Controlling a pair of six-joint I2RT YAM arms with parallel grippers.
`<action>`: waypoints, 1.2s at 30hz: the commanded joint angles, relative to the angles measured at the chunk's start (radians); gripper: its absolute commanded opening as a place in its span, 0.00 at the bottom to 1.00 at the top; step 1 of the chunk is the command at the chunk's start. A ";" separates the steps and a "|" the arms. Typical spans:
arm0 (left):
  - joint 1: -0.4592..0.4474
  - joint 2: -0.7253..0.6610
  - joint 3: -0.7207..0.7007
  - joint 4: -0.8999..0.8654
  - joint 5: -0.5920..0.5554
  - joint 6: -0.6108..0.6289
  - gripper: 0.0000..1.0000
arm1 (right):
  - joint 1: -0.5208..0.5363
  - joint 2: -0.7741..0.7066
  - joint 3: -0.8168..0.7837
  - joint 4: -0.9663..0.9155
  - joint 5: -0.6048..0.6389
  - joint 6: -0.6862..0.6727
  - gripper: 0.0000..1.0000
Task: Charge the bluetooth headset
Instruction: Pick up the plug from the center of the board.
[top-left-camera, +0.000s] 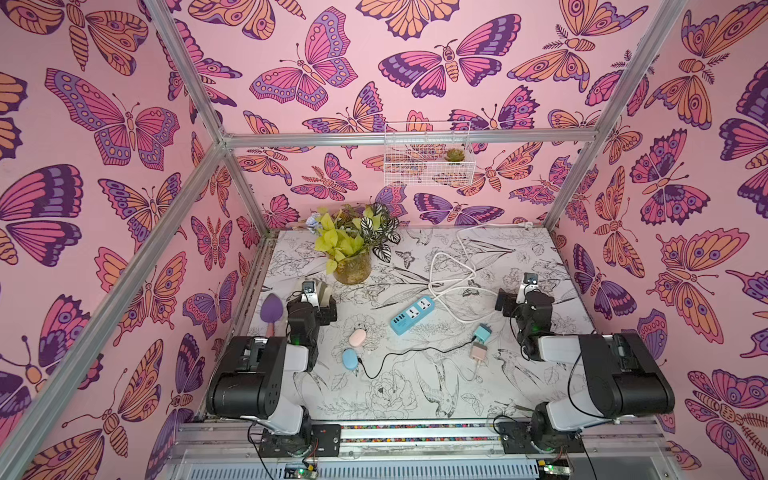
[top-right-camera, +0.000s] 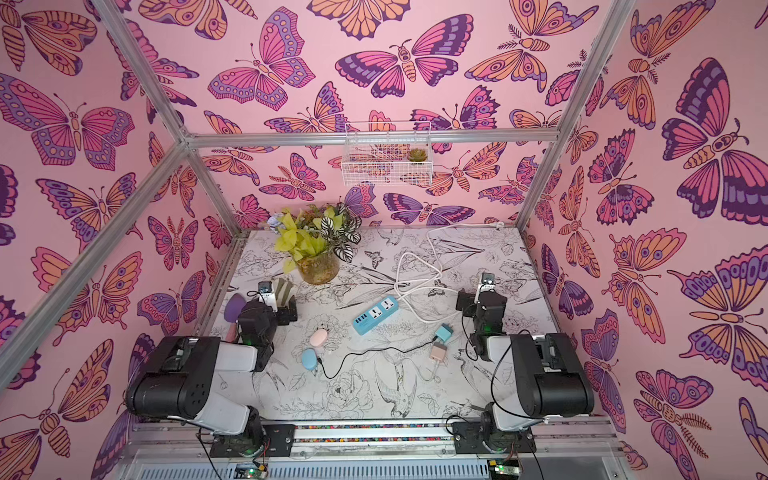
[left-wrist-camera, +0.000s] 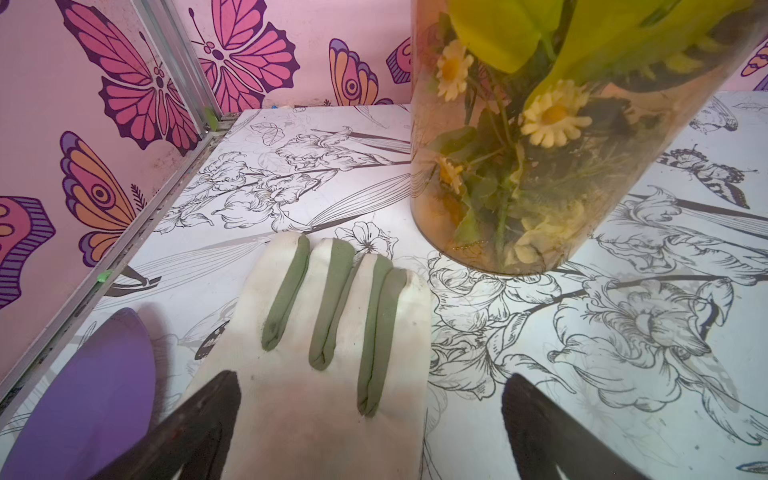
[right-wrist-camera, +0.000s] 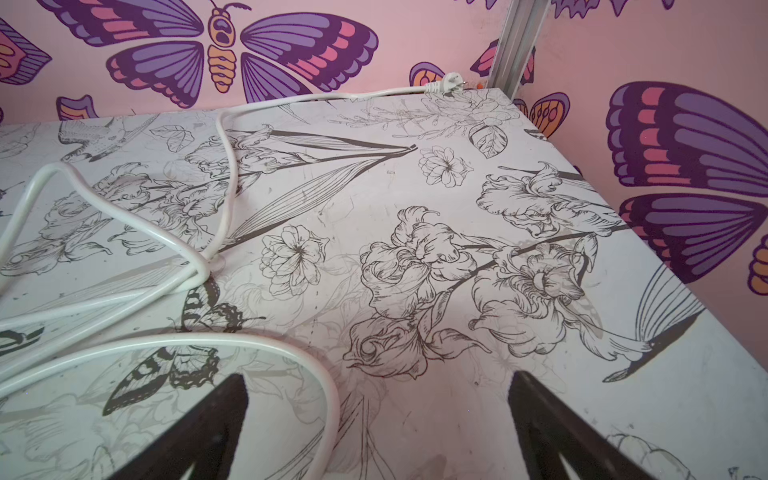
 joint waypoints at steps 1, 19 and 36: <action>0.004 0.005 0.010 -0.004 0.008 0.018 1.00 | -0.004 -0.004 0.017 -0.003 -0.007 -0.011 1.00; 0.017 0.006 0.053 -0.047 -0.002 -0.007 1.00 | -0.004 -0.003 0.020 -0.007 -0.007 -0.009 0.99; 0.020 -0.291 0.208 -0.567 -0.188 -0.169 1.00 | -0.014 -0.199 0.288 -0.583 -0.064 0.122 1.00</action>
